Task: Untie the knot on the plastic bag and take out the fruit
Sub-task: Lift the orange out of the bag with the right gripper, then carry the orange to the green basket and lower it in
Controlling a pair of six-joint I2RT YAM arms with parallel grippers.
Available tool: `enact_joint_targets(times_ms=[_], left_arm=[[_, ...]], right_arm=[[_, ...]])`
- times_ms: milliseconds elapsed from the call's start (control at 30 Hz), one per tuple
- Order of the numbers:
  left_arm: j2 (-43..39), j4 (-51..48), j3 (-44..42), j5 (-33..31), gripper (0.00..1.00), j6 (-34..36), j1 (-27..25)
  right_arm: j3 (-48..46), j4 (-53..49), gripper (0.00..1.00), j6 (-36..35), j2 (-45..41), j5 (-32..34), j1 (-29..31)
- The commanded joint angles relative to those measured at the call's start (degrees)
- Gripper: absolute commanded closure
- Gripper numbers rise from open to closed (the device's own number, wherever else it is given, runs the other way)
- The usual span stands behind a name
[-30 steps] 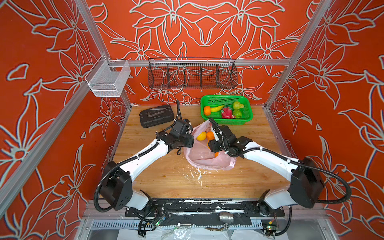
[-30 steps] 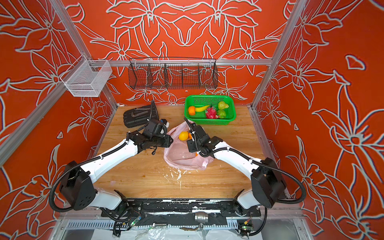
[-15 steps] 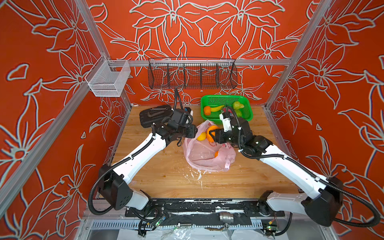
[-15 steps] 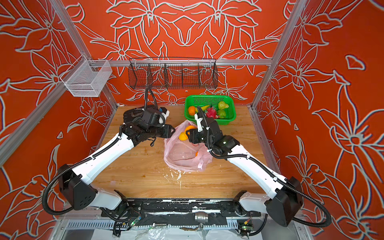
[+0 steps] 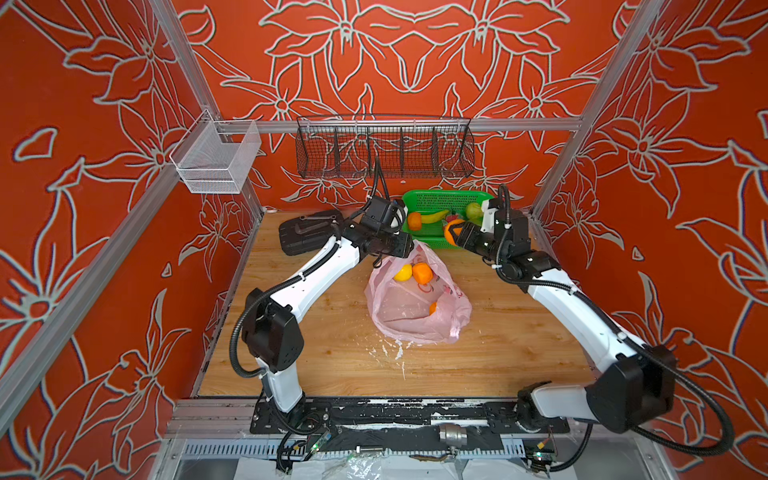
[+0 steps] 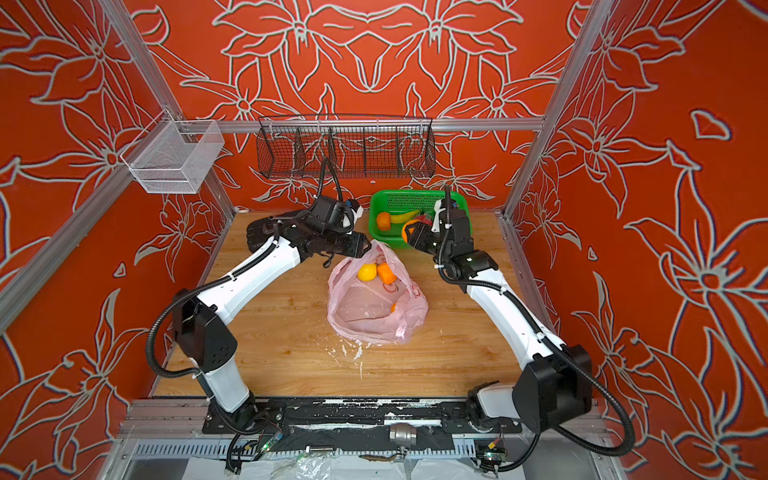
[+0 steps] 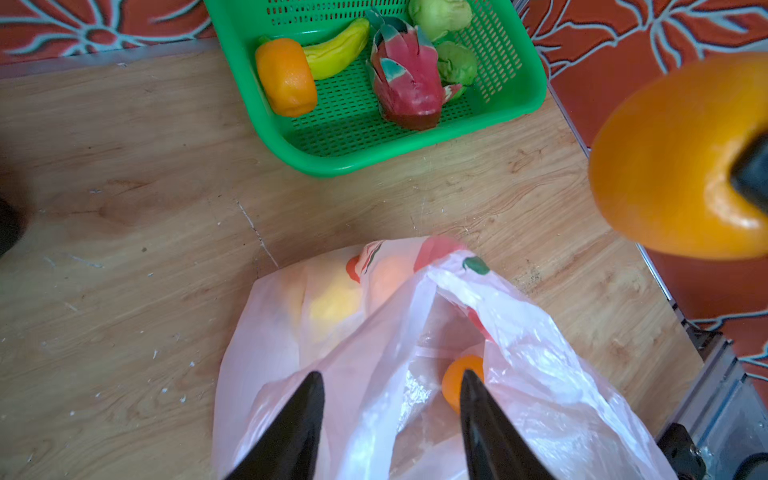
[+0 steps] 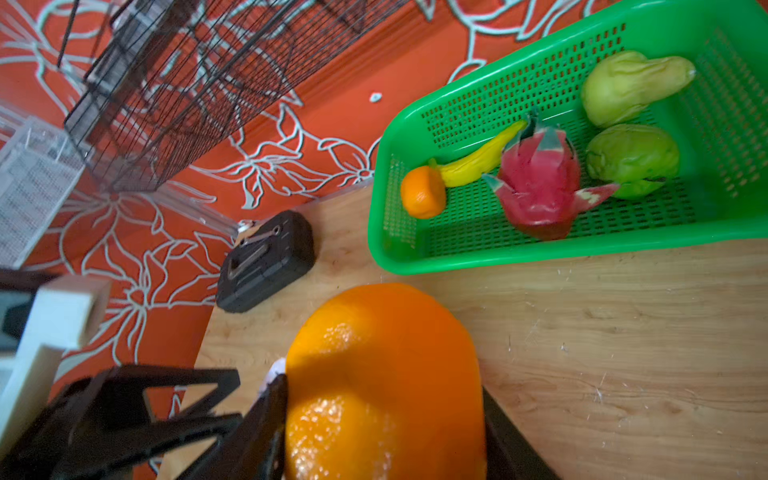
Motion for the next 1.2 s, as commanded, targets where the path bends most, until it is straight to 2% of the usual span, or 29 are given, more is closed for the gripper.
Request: enact_joint_targets(times_ms=[0,67,167,267,467,633,800,967,1167], left_arm=[[4.05,-4.14,4.64,3.56,0.49,1.27,0.42],[5.54,-4.86,4.86,3.06,0.55,0.9,0.45],[6.42,-4.19,2.47,2.8,0.68,0.41,0.49],[6.5,-2.33,-0.84,4.1,0.8,-0.29,0.48],[5.25,0.53,-7.72,4.93,0.85,-2.35,0.46],[4.18,1.49,-9.84,5.31,0.85,-3.24,0.5],[2.65,0.39,-10.12,4.0,0.83,-3.24,0.51],[-0.78,0.55,-11.33,3.73,0.72,-3.63,0.49],[-5.57,0.64,-13.14,3.32,0.58,-4.03,0.47]], right_arm=[[3.21,5.56,0.51,6.41,4.85,-4.6,-3.03],[4.78,6.82,0.51,7.15,7.97,-5.11,-3.77],[7.78,8.61,0.51,7.87,13.25,-5.68,-4.57],[10.53,11.78,0.5,11.44,19.59,-7.89,-4.91],[19.24,16.24,0.51,18.81,32.95,-10.33,-4.59],[30.69,11.6,0.51,16.92,42.96,-8.9,-3.45],[38.86,10.39,0.51,17.94,51.07,-4.99,-2.36],[52.22,3.44,0.49,15.49,60.37,1.78,-2.32],[74.29,-3.75,0.46,18.42,74.51,-0.43,-2.18]])
